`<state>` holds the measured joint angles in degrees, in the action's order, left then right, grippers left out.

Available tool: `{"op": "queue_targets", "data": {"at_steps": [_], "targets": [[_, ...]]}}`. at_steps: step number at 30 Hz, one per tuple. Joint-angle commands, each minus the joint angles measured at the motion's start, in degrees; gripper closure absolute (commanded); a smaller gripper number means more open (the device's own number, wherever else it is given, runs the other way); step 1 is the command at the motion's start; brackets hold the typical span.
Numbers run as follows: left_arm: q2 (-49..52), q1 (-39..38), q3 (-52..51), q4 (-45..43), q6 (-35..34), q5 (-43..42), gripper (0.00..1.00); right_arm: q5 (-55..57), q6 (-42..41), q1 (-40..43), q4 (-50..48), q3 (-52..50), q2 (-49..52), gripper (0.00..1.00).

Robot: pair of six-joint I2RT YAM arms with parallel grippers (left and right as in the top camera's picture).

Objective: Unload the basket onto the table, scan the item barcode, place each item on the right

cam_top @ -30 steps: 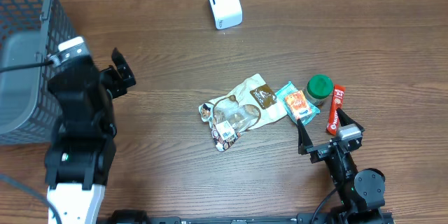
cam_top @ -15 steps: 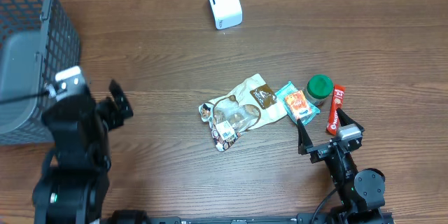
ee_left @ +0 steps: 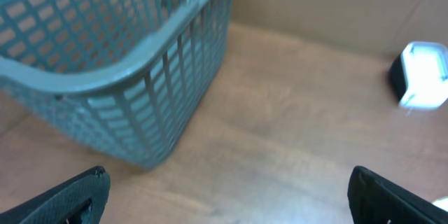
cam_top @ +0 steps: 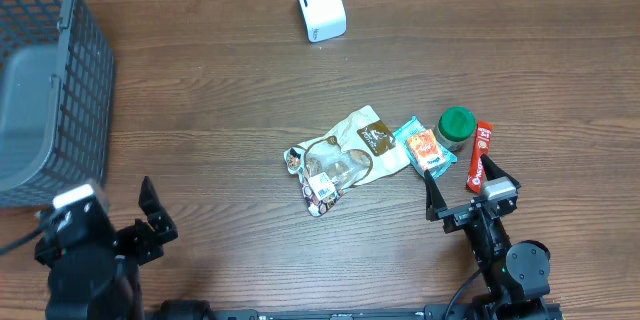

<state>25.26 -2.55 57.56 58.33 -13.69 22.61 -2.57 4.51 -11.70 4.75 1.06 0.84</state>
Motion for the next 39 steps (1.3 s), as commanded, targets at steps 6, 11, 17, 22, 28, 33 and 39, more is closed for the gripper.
{"op": "queue_targets", "data": {"at_steps": [6,11,17,22,28,33,39], "targets": [[-12.7,-0.2,-13.9,-19.7,0.9,-5.2,0.0,0.4,-0.2,0.2,-0.1,-0.6,-0.7,0.0],[-18.4,-0.2,-24.3,-41.3,4.2,-12.5,0.0,0.3,-0.2,0.2,-0.1,-0.6,-0.7,0.0],[-23.9,-0.2,-36.8,-66.3,7.4,-20.1,0.01,0.4,-0.2,0.2,-0.1,-0.6,-0.7,0.0],[-25.1,-0.1,-45.1,-76.5,7.3,-21.8,0.0,0.4,-0.2,0.2,-0.1,-0.6,-0.7,0.0],[-25.1,-0.1,-52.6,-78.5,7.3,-22.6,0.0,0.4,-0.2,0.2,-0.1,-0.6,-0.7,0.0],[-25.1,0.0,-56.7,-77.9,7.3,-22.7,0.01,0.3,-0.2,0.2,-0.1,-0.6,-0.7,0.0],[-25.1,0.0,-57.3,-67.8,7.3,-22.9,0.0,0.4,-0.2,0.2,-0.1,-0.6,-0.7,0.0]]}}
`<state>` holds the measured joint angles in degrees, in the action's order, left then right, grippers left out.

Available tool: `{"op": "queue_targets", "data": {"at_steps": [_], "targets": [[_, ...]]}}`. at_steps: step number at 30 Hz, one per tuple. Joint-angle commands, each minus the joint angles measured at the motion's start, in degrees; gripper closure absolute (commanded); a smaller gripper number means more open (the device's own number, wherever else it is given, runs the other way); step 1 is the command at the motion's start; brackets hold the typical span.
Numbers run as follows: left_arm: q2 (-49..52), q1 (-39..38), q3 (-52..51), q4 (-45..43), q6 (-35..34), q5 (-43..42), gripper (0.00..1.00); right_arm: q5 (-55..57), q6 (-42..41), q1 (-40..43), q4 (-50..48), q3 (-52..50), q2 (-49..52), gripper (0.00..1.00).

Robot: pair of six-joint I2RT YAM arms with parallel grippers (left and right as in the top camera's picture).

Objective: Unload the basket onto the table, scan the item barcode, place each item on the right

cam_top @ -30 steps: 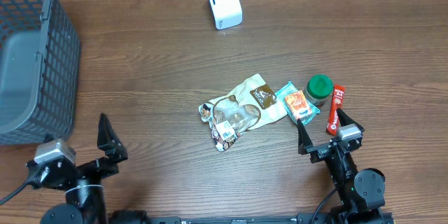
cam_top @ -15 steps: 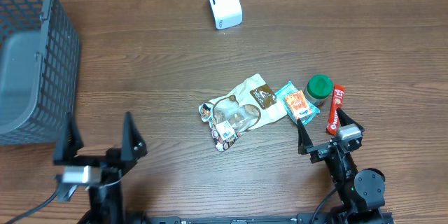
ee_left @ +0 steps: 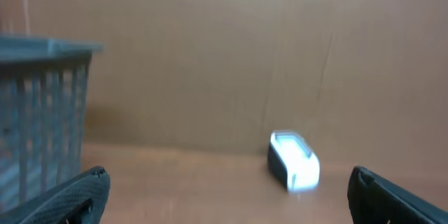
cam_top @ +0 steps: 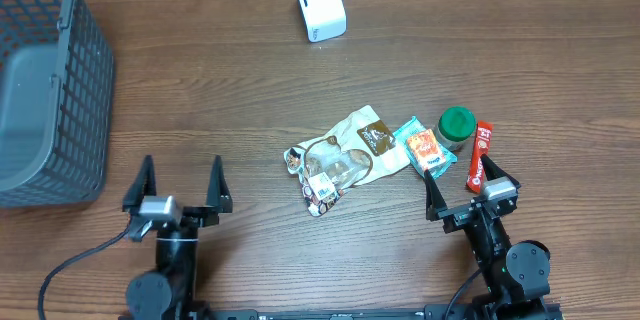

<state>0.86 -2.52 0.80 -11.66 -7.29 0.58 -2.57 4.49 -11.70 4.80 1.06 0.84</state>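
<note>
The white barcode scanner (cam_top: 320, 5) stands at the far middle of the table, and in the left wrist view the scanner (ee_left: 294, 161) shows against the brown wall. The items lie in a cluster right of centre: a clear snack bag (cam_top: 345, 155), a teal and orange packet (cam_top: 423, 147), a green-lidded jar (cam_top: 456, 128) and a red sachet (cam_top: 480, 155). My left gripper (cam_top: 181, 182) is open at the front left, pointing toward the far side and holding nothing. My right gripper (cam_top: 467, 185) is open just in front of the jar and sachet, also holding nothing.
A grey mesh basket (cam_top: 45, 80) fills the far left corner, and its basket wall (ee_left: 42, 112) shows at the left of the wrist view. A brown wall runs behind the table.
My left arm has moved right from the front left corner and turned to face the far wall. Its view now holds the scanner instead of the basket. The right arm and items have not moved.
</note>
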Motion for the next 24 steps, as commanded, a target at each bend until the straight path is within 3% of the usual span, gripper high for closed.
{"op": "queue_targets", "data": {"at_steps": [1,7,12,24], "targets": [[-0.7,0.0,-0.5,4.2,1.0,-0.9,0.0,0.3,-0.2,0.2,-0.2,-0.6,-0.7,0.0],[-0.7,0.0,-0.5,16.3,3.9,-0.4,0.0,0.3,-0.2,0.2,-0.2,-0.6,-0.7,0.0],[-0.7,0.0,-0.5,16.1,7.2,-0.2,0.0,0.4,-0.2,0.2,-0.2,-0.6,-0.7,0.0],[-0.7,0.0,-0.5,16.1,7.1,-0.6,0.0,0.3,-0.2,0.2,-0.2,-0.6,-0.7,0.0]]}}
